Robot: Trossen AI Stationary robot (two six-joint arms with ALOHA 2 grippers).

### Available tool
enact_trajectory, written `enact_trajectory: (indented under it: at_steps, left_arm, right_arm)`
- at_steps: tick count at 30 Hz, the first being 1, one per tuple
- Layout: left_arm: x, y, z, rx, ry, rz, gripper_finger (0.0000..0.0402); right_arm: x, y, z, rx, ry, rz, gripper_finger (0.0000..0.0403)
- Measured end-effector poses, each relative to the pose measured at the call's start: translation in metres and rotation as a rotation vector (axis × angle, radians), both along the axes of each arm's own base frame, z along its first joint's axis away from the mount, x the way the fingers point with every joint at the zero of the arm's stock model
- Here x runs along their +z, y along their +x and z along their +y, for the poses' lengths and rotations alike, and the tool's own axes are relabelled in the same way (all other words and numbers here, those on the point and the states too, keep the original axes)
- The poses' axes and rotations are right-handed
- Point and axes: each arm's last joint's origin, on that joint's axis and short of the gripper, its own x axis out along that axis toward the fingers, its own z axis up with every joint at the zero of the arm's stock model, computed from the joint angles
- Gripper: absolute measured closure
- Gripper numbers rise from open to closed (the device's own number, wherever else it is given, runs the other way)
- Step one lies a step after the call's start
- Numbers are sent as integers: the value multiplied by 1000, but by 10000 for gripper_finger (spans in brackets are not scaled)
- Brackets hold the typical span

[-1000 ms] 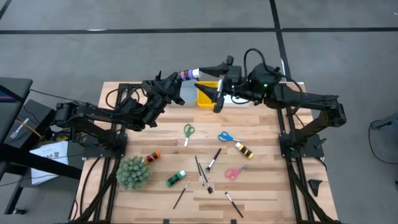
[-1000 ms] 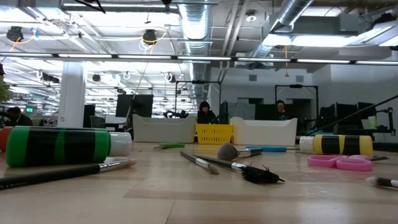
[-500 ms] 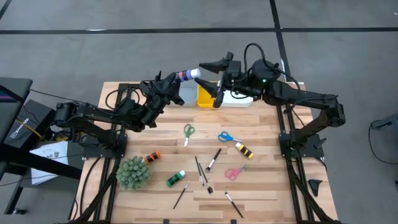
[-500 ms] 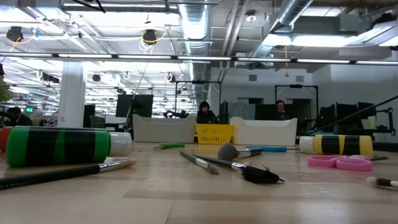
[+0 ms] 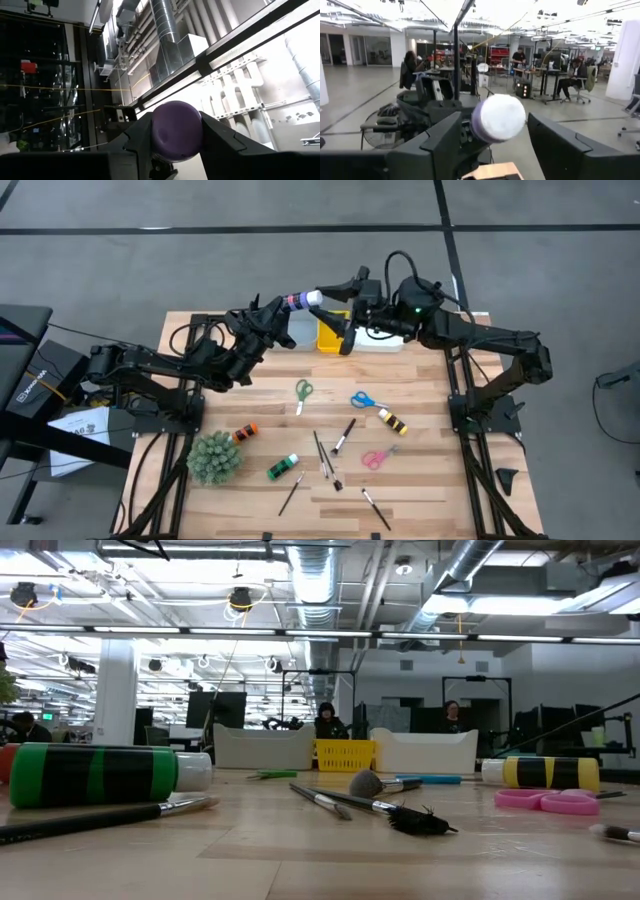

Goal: Pick & Place Paint Supplies
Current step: Put the purple paint bottle into the yellow bin

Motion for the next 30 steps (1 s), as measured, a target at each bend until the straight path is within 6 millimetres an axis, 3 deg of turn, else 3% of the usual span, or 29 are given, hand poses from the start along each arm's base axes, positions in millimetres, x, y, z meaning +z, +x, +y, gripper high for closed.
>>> enact_trajectory:
  at_steps: [11,20,24,30]
  left_arm:
    - [0,0,0,11,17,13,279]
    - [0,0,0,4,22,11,278]
    - [0,0,0,2,24,9,277]
    - [0,0,0,52,83,70,239]
  right_arm:
    - [-2,4,0,22,-4,-4,231]
    - [-1,4,0,25,-2,-11,292]
    - [0,4,0,27,-5,-30,293]
    - [2,3,1,28,5,-46,293]
